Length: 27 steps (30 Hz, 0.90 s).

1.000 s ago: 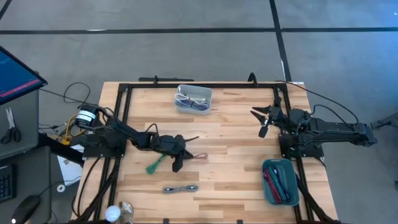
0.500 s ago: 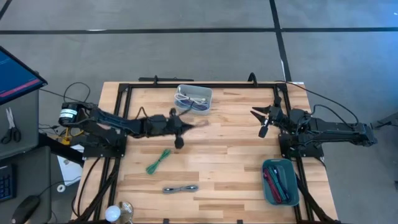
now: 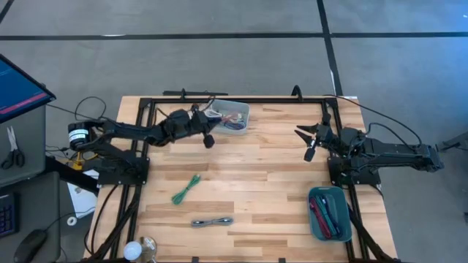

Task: Pick & Place USB Port
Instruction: Put the pink charger cable into the gray bin

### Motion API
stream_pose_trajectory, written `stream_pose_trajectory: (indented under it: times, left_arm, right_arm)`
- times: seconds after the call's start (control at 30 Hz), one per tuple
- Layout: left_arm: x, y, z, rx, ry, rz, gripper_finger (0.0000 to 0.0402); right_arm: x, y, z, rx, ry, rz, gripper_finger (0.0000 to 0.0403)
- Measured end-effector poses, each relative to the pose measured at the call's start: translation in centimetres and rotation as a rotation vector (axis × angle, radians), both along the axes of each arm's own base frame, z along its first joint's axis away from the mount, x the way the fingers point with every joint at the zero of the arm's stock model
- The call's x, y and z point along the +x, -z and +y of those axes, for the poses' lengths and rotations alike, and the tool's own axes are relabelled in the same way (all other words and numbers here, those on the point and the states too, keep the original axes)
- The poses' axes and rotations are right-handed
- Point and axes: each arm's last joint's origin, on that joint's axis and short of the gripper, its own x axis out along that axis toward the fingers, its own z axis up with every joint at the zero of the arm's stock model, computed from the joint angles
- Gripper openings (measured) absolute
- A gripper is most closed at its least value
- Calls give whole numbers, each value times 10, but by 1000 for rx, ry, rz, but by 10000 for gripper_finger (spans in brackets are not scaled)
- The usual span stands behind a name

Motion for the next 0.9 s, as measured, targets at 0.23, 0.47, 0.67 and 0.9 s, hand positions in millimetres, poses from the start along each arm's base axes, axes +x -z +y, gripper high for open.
stream_pose_trajectory:
  times: [0.23,0.47,0.67,0.9]
  left_arm:
    - [2,-10,22,-24,40,-26,2]
    - [28,-5,36,-88,44,108,2]
    - [39,0,55,-84,0,143,2]
    - [37,13,74,-115,-56,178,2]
  right_arm:
    - [0,0,0,0,0,0,75]
    - [0,0,0,-1,4,0,75]
    - [0,0,0,-1,4,1,75]
    - [0,0,0,-9,3,5,75]
